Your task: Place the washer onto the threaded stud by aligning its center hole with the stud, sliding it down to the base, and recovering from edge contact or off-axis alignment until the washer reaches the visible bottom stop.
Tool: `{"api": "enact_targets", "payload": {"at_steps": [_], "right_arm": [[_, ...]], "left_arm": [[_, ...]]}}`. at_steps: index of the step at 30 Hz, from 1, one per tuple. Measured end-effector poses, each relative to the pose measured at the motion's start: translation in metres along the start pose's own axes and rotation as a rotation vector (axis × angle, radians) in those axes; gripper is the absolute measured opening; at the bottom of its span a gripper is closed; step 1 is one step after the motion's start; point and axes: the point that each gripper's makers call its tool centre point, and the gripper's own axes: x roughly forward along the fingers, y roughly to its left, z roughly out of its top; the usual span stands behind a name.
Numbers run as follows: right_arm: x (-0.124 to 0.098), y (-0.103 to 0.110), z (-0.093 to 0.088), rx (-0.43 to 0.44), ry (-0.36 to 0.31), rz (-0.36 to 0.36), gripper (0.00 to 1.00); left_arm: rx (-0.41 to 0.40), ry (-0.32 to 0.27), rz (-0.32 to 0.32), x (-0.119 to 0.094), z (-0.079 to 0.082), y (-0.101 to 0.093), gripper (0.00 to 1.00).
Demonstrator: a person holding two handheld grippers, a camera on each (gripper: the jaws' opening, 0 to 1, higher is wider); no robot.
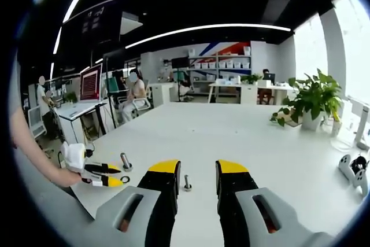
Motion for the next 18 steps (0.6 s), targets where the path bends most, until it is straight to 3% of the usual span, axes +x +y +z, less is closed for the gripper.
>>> {"api": "enact_targets", "payload": {"at_steps": [5,10,18], "right_arm": [[0.0006,-0.0011,-0.0007,0.0,0.002,0.0,0.26],[0.0003,-0.0009,-0.0002,0.004,0.001,-0.002,0.26],[0.0007,-0.0013,-0.0011,0.007,0.004,-0.002,0.26]], "left_arm": [[0.003,0.012,-0.007,0.0021,-0.006,-0.0015,0.28],[-0.034,-0.009,-0.019,0.0008,-0.0064,-0.0034,0.28],[-0.012,-0.039,-0.026,0.0049,-0.0034,-0.0047,0.26]]}}
